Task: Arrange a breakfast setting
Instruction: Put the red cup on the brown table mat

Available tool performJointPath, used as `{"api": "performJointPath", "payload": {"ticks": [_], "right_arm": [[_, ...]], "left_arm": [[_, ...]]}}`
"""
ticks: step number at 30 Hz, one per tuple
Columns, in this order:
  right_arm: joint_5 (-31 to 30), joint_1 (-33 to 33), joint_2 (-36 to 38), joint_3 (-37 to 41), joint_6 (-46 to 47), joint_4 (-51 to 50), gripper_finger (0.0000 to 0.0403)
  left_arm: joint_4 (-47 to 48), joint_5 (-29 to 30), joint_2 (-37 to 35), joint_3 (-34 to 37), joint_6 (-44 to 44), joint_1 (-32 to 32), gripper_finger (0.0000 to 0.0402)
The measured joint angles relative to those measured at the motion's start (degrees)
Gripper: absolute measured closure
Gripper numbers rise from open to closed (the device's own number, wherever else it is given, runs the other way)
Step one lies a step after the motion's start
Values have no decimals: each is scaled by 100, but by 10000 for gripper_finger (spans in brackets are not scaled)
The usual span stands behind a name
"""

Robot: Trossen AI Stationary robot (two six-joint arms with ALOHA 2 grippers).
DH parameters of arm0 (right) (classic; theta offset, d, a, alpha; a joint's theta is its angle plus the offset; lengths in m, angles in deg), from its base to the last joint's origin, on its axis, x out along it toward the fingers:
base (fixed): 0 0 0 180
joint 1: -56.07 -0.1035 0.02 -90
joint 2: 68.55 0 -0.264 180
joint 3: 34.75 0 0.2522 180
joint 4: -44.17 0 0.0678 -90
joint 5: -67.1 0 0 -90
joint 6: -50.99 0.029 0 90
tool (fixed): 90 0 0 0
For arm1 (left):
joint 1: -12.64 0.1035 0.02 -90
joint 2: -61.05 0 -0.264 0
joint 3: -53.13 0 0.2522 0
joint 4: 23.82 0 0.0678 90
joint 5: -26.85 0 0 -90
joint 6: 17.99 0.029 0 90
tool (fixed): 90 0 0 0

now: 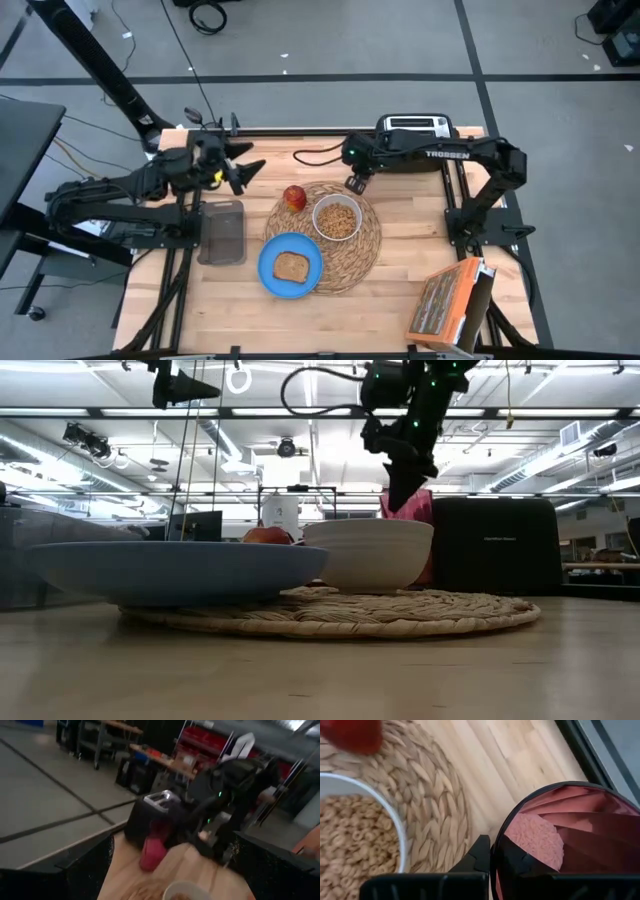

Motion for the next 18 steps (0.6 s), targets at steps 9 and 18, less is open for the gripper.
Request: {"api": "performJointPath", "payload": {"ticks": [9, 18], "right_arm": [[68, 36, -5, 249, 151, 544, 386], [-115, -80, 5, 389, 156, 581, 383]], "left_arm": [[1085, 20, 154, -494, 149, 21, 2], [1550, 79, 150, -824, 211, 21, 2]]}}
